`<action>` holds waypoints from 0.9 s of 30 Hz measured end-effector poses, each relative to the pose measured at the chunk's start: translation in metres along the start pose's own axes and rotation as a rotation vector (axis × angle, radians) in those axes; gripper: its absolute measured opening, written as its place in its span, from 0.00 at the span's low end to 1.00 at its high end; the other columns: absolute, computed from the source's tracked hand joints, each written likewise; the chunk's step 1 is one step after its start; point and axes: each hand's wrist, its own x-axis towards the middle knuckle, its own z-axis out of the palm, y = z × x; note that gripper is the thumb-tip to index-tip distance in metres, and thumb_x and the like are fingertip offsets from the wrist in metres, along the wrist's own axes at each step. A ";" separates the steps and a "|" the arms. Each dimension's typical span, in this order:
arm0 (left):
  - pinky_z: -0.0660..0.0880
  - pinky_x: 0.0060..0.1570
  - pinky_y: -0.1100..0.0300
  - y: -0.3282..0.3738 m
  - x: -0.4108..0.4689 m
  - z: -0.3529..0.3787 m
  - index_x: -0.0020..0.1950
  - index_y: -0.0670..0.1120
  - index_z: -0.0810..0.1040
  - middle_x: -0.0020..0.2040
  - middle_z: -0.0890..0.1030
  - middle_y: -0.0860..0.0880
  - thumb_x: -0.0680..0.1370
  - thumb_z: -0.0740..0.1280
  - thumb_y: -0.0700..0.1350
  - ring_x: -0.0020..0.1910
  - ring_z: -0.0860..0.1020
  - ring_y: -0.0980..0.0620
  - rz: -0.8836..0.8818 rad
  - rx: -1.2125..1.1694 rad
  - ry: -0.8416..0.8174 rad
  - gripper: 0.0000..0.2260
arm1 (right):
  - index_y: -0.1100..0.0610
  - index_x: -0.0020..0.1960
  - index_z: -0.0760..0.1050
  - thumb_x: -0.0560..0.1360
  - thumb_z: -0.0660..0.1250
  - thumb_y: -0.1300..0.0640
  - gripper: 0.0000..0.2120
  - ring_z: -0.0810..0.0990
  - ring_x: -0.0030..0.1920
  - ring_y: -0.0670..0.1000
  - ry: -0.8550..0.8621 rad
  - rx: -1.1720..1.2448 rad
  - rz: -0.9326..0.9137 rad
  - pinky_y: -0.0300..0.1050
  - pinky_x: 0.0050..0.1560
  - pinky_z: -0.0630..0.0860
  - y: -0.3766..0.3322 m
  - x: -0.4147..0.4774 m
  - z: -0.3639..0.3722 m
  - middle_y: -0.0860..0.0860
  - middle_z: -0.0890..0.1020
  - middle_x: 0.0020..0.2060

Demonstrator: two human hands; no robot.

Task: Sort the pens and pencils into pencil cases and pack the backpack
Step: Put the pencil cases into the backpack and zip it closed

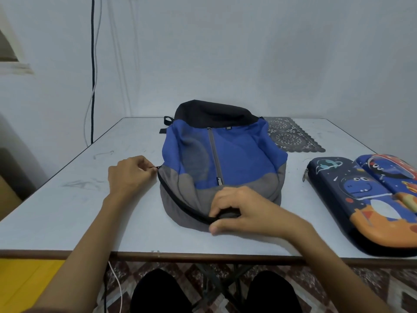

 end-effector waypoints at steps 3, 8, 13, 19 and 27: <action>0.70 0.57 0.49 -0.012 0.007 -0.001 0.52 0.58 0.78 0.47 0.80 0.59 0.67 0.65 0.54 0.48 0.77 0.53 0.137 -0.087 -0.123 0.14 | 0.59 0.53 0.83 0.77 0.65 0.61 0.09 0.81 0.52 0.44 0.201 0.102 0.011 0.38 0.56 0.74 0.012 -0.004 -0.029 0.49 0.83 0.48; 0.60 0.68 0.68 -0.014 0.013 -0.004 0.69 0.49 0.74 0.67 0.73 0.58 0.69 0.63 0.36 0.66 0.67 0.66 0.548 -0.309 -0.274 0.28 | 0.55 0.62 0.77 0.62 0.54 0.75 0.34 0.71 0.68 0.51 0.407 -0.252 0.387 0.40 0.60 0.68 0.071 -0.018 -0.077 0.50 0.76 0.64; 0.60 0.72 0.61 -0.005 0.016 -0.004 0.65 0.55 0.76 0.69 0.73 0.56 0.77 0.68 0.35 0.71 0.65 0.61 0.539 -0.246 -0.405 0.21 | 0.51 0.67 0.75 0.67 0.54 0.77 0.36 0.64 0.74 0.52 0.180 -0.264 0.617 0.44 0.68 0.63 0.102 -0.023 -0.078 0.49 0.71 0.71; 0.69 0.66 0.53 -0.004 0.012 -0.012 0.42 0.59 0.81 0.57 0.81 0.54 0.72 0.72 0.49 0.61 0.76 0.54 0.484 -0.385 -0.383 0.04 | 0.57 0.57 0.82 0.66 0.56 0.80 0.30 0.77 0.59 0.49 0.176 -0.140 0.547 0.38 0.59 0.70 0.097 -0.025 -0.100 0.50 0.82 0.56; 0.63 0.36 0.56 0.015 0.019 0.000 0.30 0.47 0.64 0.26 0.66 0.54 0.76 0.64 0.51 0.31 0.64 0.51 -0.024 -0.653 -0.163 0.18 | 0.64 0.44 0.76 0.80 0.61 0.62 0.08 0.78 0.27 0.45 0.526 0.292 0.678 0.41 0.36 0.77 0.101 -0.002 -0.116 0.59 0.78 0.34</action>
